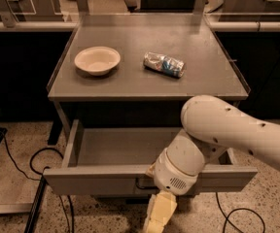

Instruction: Open top drawer

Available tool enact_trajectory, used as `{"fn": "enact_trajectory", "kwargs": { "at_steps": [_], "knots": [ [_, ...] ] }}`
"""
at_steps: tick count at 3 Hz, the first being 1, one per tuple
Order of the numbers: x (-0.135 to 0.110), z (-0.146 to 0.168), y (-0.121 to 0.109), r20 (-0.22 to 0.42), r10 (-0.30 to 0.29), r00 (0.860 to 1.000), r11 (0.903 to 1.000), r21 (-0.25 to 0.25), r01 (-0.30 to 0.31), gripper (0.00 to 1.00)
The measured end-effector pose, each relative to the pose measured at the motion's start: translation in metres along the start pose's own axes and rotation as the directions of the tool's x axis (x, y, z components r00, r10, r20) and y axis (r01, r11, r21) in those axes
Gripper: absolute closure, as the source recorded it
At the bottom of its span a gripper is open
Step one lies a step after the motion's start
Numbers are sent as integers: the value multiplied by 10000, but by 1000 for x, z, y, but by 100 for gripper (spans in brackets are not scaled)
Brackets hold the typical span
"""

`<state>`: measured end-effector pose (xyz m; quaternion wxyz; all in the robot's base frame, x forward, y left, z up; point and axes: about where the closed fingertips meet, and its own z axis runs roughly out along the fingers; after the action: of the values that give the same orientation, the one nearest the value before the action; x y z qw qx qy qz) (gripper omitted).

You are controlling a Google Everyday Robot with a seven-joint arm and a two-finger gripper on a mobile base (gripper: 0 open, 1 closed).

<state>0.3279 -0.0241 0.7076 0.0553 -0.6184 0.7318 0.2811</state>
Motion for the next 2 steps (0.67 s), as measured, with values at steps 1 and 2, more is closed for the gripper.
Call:
{"fn": "enact_trajectory", "kwargs": {
  "at_steps": [1,2],
  "knots": [
    [5,15,-16,-53,222,9997,9989,-418,-224,0],
    [13,27,-22,-120,467,9988,9954,-831,-475,0]
  ]
}}
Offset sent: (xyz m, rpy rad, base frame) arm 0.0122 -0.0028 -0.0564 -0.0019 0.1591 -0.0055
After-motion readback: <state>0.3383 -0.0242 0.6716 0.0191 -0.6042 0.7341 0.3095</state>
